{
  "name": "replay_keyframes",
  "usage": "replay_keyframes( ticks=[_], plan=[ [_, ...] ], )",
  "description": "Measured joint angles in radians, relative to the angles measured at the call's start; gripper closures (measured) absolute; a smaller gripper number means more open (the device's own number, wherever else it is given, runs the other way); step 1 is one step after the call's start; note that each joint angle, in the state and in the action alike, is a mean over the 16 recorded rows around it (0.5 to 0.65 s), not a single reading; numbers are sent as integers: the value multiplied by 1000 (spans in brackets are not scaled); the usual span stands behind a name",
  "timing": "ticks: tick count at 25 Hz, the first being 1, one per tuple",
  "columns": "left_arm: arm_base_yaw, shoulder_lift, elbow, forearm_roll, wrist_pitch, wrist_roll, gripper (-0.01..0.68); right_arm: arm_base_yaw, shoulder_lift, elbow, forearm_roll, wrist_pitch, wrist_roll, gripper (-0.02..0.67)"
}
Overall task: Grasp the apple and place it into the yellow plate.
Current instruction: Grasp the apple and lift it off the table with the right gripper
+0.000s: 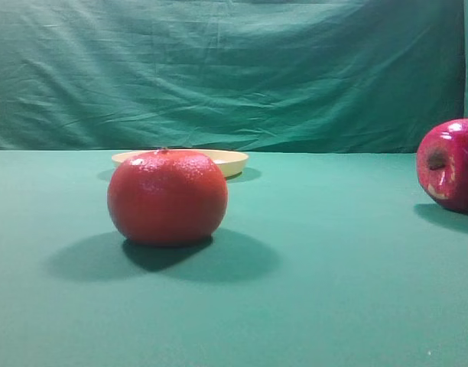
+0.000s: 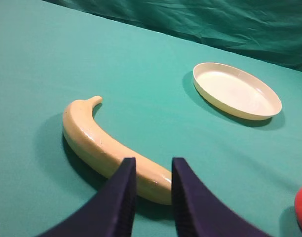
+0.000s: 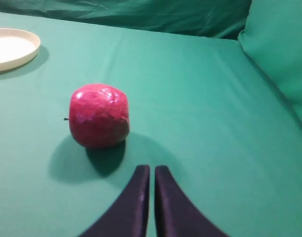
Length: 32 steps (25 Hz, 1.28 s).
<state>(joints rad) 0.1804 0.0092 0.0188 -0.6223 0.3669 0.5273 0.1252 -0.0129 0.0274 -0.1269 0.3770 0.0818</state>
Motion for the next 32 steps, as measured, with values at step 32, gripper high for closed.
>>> replay_keyframes(
  ticks=[32],
  plan=[
    [0,0,0,0,0,0,516,0,0,-13,69,-109,38,649]
  ],
)
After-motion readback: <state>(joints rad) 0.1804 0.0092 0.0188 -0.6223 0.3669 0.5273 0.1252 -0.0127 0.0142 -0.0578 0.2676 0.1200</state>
